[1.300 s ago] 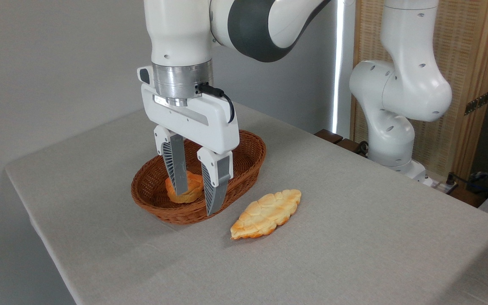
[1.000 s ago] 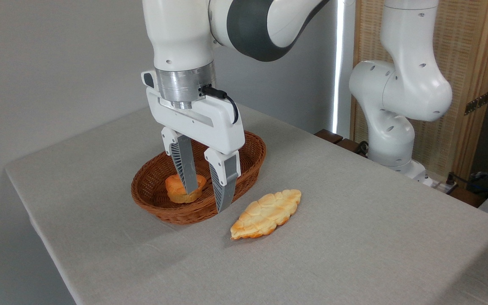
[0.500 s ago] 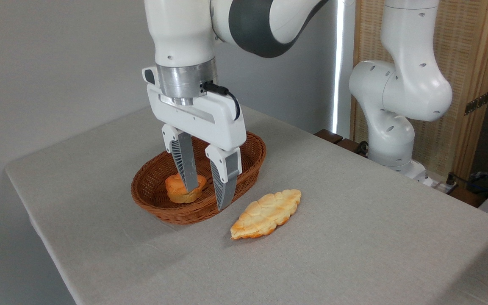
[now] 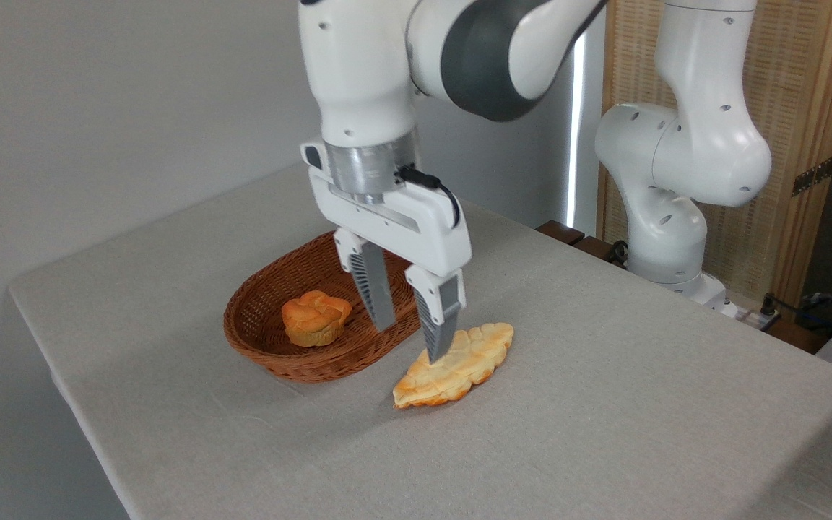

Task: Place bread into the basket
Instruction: 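Lower the open gripper over the flat golden bread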

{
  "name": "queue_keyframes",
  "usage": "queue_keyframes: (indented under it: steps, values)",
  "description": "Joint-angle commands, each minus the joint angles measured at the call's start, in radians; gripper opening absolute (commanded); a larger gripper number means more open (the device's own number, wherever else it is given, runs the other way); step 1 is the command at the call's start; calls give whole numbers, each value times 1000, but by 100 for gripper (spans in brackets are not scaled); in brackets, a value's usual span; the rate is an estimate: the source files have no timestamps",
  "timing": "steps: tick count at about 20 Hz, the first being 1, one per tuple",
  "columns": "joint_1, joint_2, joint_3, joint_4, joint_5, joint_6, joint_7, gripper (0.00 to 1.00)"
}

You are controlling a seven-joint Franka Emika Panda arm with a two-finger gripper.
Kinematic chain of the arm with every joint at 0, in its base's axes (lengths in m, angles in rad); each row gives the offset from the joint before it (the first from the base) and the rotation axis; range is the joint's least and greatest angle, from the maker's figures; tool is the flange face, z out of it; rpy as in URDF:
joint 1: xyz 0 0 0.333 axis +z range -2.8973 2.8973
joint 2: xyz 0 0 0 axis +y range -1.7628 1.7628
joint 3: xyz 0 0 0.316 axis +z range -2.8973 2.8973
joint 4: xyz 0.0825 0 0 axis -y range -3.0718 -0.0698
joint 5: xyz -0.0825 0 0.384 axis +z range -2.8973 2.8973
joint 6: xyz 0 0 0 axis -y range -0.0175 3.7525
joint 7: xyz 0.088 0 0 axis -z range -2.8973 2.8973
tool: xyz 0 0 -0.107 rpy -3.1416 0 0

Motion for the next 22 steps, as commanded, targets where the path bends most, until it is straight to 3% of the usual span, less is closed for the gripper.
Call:
queue_keyframes:
  steps: [1,7,22]
  values:
    - [3,-36,9,-60,5,34,46,100]
    - [3,-29,10,-139,5,182,49,100]
    - [6,2,15,-185,6,239,100,100]
